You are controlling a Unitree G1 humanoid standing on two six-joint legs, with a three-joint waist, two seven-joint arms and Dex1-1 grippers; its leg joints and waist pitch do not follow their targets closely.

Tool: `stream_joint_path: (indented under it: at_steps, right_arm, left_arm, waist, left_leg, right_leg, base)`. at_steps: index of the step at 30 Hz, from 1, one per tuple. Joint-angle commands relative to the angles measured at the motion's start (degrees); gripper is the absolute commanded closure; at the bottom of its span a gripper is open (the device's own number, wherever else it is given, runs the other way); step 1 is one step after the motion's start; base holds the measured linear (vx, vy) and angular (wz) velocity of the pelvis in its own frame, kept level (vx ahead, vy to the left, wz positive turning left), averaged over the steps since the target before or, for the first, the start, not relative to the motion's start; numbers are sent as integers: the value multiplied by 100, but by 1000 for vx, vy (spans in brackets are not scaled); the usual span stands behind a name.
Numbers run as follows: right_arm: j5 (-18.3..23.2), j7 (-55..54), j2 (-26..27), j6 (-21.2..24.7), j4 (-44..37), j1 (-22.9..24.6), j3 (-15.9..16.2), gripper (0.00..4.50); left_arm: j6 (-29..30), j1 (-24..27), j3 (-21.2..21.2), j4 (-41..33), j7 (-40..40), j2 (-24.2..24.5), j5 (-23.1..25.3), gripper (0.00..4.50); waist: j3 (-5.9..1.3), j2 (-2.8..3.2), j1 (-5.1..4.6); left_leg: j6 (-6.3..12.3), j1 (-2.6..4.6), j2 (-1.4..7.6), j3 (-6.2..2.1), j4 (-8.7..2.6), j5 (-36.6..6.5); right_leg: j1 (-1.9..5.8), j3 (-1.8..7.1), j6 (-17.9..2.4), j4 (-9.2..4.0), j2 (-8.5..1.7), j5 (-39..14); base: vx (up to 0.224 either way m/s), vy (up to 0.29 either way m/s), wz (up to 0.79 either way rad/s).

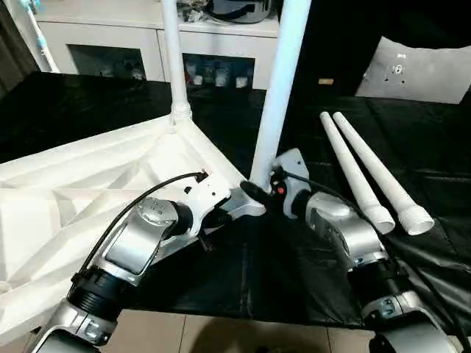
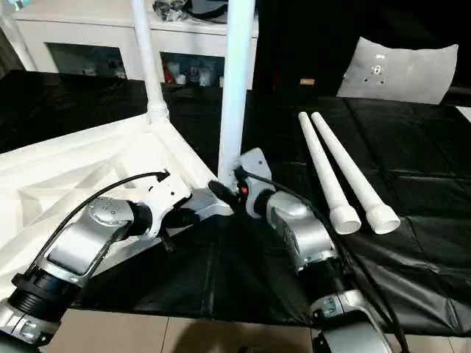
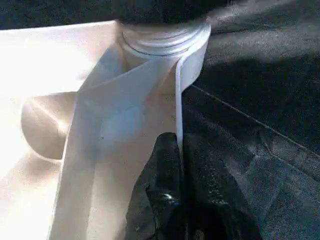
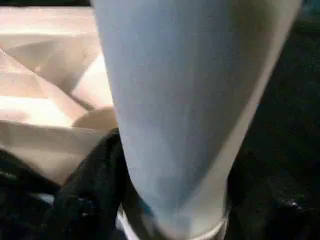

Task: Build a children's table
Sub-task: Insert table leg to table base

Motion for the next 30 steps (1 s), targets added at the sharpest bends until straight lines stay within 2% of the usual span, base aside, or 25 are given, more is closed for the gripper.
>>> stream_joint_path:
  at_steps: [1,2,4,7,8,10,11,12,14,16,18,22,26,30]
  right_arm:
    - [-101,53,-71,215,447,286,69,117]
    - [-70,82,-99,108,396,332,7,106]
    - [49,281,-182,-92,210,465,-98,81]
    - [102,460,-346,-303,-91,670,-141,63]
    - [68,465,-439,-456,-179,750,-161,54]
    - [82,536,-550,-676,-309,874,-256,32]
    - [124,574,-582,-751,-385,923,-320,32]
    - [186,627,-625,-803,-501,983,-395,14]
    - [256,725,-676,-842,-630,1039,-455,8]
    - [488,1186,-916,-891,-1118,1217,-539,3]
    - [595,1506,-1095,-843,-1398,1305,-469,3]
    - [509,2132,-1521,-785,-1724,1350,-98,3]
    - [432,2241,-1593,-719,-1763,1334,-5,3]
    - [384,2647,-1725,-506,-1835,1294,273,3]
  left_arm:
    - [-403,-328,295,-182,13,53,-38,450]
    - [-503,-319,277,-109,-67,85,-61,450]
    - [-832,-315,204,51,-249,178,-80,450]
    - [-1014,-319,148,235,-472,281,-139,450]
    - [-1034,-324,123,299,-561,315,-162,450]
    - [-1259,-335,41,429,-758,398,-197,450]
    - [-1340,-337,4,467,-857,430,-209,450]
    - [-1459,-337,-34,518,-975,465,-223,450]
    - [-1594,-346,-64,605,-1079,495,-231,450]
    - [-2206,-380,-245,902,-1493,648,-175,450]
    - [-2613,-397,-378,1043,-1723,744,-110,450]
    - [-3135,-447,-581,1222,-2198,823,-99,450]
    - [-3292,-484,-622,1299,-2347,816,-107,450]
    - [-3668,-565,-758,1462,-2618,825,-56,450]
  waist:
    - [-384,125,40]
    - [-384,125,40]
    - [-400,112,77]
    - [-406,144,116]
    - [-414,125,145]
    - [-416,128,178]
    - [-420,152,189]
    - [-421,149,204]
    - [-413,152,214]
    - [-400,159,230]
    - [-402,146,242]
    - [-388,161,273]
    - [-403,158,292]
    - [-422,147,328]
  left_leg:
    - [21,13,250,-98,-451,-1763]
    - [21,13,250,-98,-451,-1763]
    - [117,-25,230,-78,-443,-1443]
    - [171,-19,235,-65,-427,-1284]
    - [197,-13,236,-50,-416,-1202]
    - [230,-20,232,-49,-415,-1030]
    - [224,-14,242,-52,-415,-1018]
    - [215,-10,249,-51,-416,-1002]
    - [216,-14,246,-52,-423,-1053]
    - [266,-5,225,-51,-423,-1144]
    - [285,2,239,-49,-427,-1165]
    - [262,34,252,-51,-432,-1318]
    - [223,22,264,-52,-430,-1246]
    - [261,14,255,-42,-409,-1085]
  right_leg:
    - [255,277,-1143,-413,-411,-1932]
    - [255,277,-1143,-413,-411,-1932]
    - [302,280,-1206,-379,-409,-1611]
    - [312,288,-1198,-380,-414,-1509]
    - [318,295,-1212,-373,-410,-1410]
    - [329,287,-1253,-342,-396,-1299]
    - [330,288,-1276,-330,-403,-1283]
    - [333,287,-1288,-327,-405,-1268]
    - [348,288,-1253,-341,-398,-1318]
    - [343,278,-1194,-385,-380,-1445]
    - [343,286,-1147,-367,-391,-1509]
    - [313,284,-1045,-411,-405,-2006]
    - [318,288,-1125,-379,-407,-1795]
    - [338,292,-1147,-359,-410,-1626]
  base:
    - [0,0,0]
    - [0,0,0]
    - [0,0,0]
    - [0,0,0]
    - [0,0,0]
    - [0,0,0]
    - [0,0,0]
    - [0,0,0]
    - [0,0,0]
    - [0,0,0]
    - [0,0,0]
    - [0,0,0]
    - [0,0,0]
    - [0,0,0]
